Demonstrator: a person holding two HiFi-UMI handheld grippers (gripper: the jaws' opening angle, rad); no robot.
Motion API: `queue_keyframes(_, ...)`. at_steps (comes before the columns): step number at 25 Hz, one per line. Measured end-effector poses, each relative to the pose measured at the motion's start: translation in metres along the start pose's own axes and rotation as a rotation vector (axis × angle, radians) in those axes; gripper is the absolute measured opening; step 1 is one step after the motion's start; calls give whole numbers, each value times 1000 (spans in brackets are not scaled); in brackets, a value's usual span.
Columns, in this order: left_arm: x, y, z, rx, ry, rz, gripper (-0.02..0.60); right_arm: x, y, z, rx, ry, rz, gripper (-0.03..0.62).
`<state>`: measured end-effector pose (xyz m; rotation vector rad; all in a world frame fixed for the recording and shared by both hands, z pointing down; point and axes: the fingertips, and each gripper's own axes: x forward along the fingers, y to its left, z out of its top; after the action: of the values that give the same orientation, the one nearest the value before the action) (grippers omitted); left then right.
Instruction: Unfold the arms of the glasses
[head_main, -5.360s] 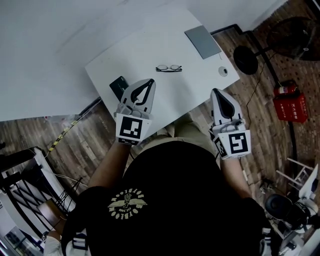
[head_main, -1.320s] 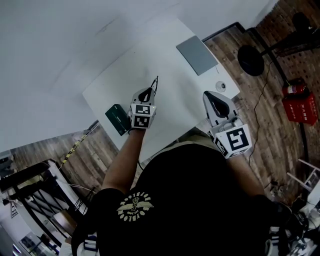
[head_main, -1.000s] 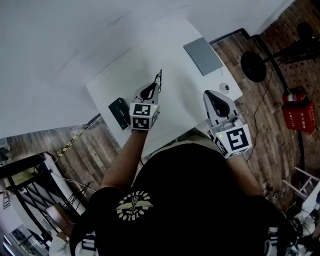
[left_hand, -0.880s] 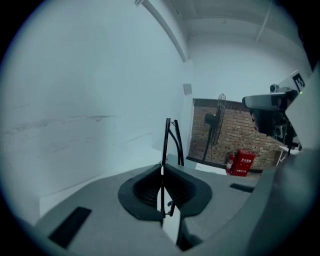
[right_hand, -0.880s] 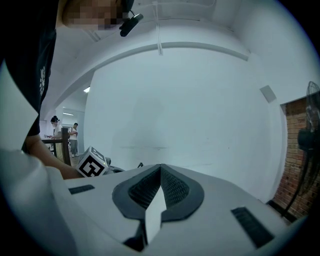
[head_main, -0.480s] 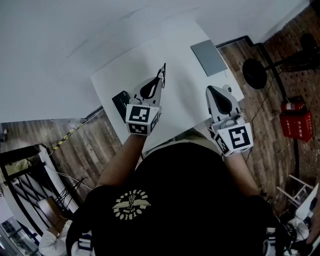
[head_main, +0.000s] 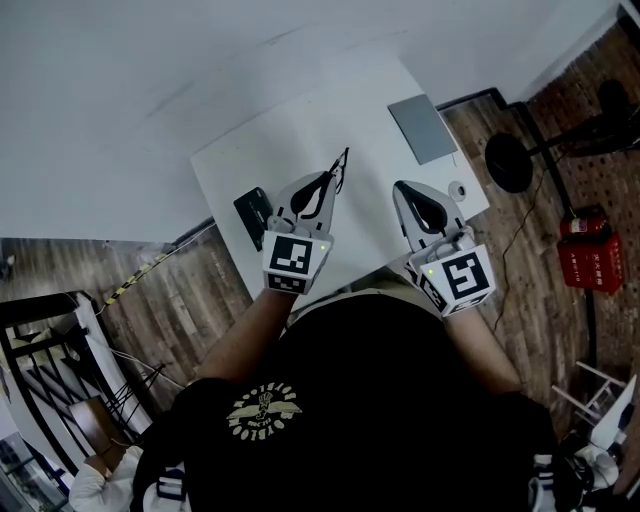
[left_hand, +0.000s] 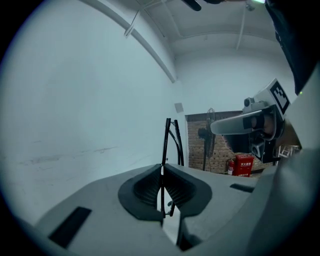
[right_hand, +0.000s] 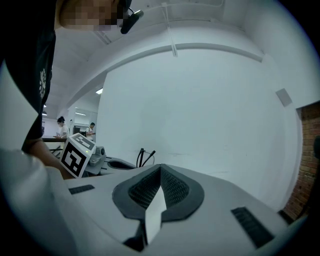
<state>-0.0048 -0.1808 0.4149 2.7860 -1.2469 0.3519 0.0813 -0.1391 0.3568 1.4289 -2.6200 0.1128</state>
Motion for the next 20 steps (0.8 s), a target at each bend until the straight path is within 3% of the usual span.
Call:
queue_keyframes(5,-9,-5,4,35,-13,-4,20,21,33,-1,-21,42,121,-5)
queue_keyframes(15,-31,-11,7,92,-17,9,20,29,59,13,13,-15,181,-4)
queue_keyframes(17,-36,-11,7,89,-23,12,20,29,68,17,13,-27,202,71)
queue_keyframes(20,-45,-10,7,99,-25,17,20,29,81,21,6,-39,220,84)
